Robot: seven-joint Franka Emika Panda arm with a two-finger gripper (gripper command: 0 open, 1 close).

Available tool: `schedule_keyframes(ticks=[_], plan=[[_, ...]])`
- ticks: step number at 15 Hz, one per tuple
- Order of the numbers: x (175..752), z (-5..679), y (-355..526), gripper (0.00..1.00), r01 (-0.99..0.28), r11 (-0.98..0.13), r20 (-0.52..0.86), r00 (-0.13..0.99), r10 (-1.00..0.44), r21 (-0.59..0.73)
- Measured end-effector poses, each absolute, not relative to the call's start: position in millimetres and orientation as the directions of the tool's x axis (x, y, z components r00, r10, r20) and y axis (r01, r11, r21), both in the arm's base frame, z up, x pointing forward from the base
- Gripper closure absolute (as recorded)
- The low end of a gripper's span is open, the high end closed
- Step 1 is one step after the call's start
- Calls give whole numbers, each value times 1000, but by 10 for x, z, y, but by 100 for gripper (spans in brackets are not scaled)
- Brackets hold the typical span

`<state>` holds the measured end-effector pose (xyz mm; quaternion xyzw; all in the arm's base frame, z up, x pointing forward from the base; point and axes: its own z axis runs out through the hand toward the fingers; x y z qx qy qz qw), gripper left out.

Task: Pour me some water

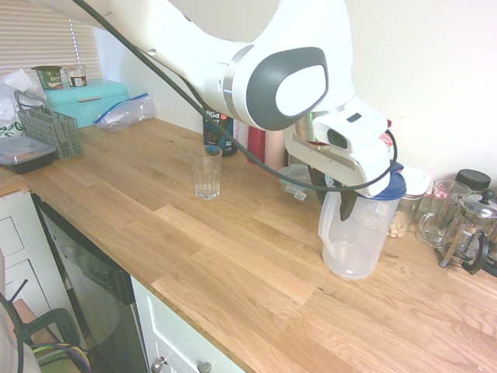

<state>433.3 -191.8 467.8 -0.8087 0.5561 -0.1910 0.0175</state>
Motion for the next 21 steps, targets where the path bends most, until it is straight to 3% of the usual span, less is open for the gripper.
schedule_keyframes(ticks=[9,13,18,21], plan=[[4323,4650,-1989,100,-892,-387,288,317,-904,-232],[4285,4947,-2080,100,-864,-447,291,377,-879,-232],[4011,5967,-1688,100,-711,-671,300,606,-737,-210],[4049,6016,-1315,100,-588,-794,277,746,-606,-151]])
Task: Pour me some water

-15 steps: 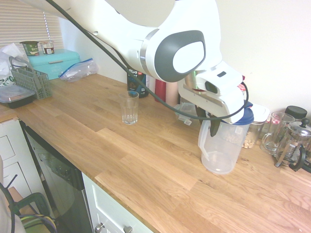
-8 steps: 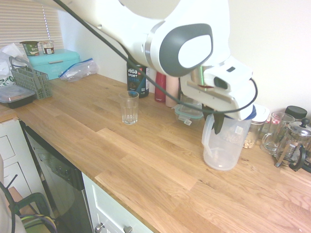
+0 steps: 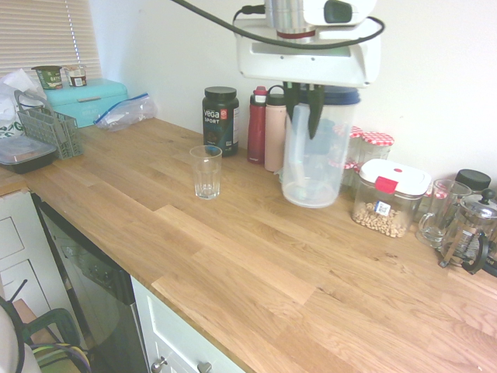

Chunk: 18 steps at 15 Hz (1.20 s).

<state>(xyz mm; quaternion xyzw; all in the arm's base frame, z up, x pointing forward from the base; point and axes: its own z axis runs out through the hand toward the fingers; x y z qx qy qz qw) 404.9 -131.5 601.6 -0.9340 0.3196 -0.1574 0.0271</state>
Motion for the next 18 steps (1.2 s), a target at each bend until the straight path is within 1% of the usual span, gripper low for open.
schedule_keyframes(ticks=[4,6,9,13,15,18], plan=[[4180,6102,-635,100,-396,-915,222,888,-403,-74],[4303,6124,-215,100,-288,-957,195,937,-289,-38],[4497,5958,229,100,-127,-992,137,983,-122,29],[4792,5789,638,100,66,-985,44,996,74,160],[4930,5729,767,100,154,-958,-3,987,158,241],[5124,5675,826,100,280,-890,-83,960,268,361]])
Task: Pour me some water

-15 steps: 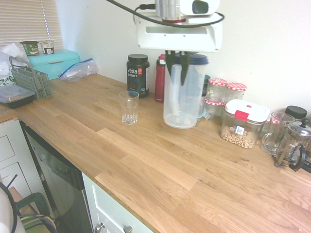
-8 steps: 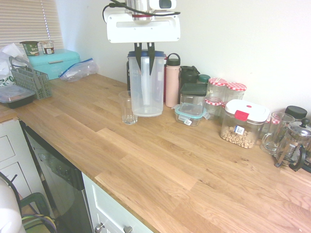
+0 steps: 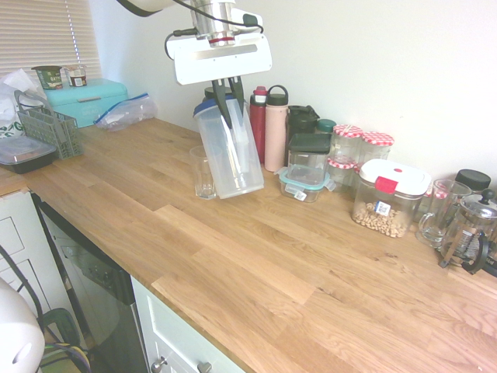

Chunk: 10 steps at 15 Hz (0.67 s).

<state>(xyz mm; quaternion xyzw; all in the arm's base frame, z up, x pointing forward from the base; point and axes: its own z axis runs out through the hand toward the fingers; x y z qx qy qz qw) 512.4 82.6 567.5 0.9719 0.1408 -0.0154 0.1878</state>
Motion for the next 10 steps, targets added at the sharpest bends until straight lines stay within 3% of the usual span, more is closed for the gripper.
schedule_keyframes(ticks=[6,10], plan=[[5265,5429,1286,100,505,-665,-255,860,443,550],[5275,5420,1371,100,564,-569,-313,819,481,599]])
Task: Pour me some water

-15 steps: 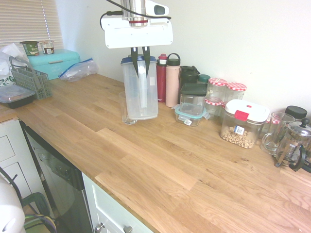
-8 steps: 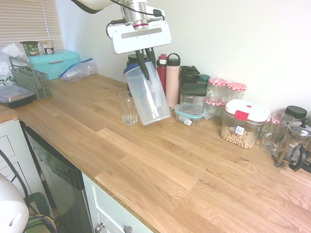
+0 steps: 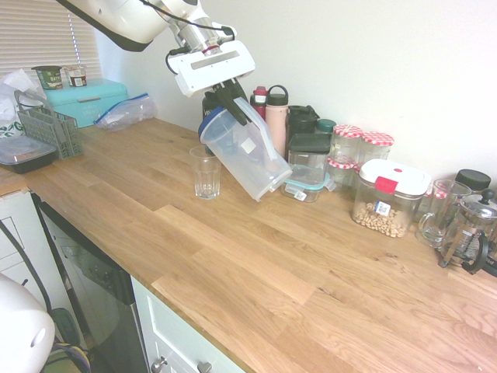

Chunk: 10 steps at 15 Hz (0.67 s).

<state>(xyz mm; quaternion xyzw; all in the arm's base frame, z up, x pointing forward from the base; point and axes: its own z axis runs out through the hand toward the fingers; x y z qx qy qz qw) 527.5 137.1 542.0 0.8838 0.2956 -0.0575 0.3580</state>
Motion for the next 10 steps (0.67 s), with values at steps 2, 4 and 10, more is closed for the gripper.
schedule_keyframes(ticks=[2,4,10], plan=[[5275,5428,1372,100,568,-556,-320,815,483,607],[5269,5428,1389,100,571,-552,-323,812,486,607],[5220,5494,1349,100,542,-621,-274,834,478,566]])
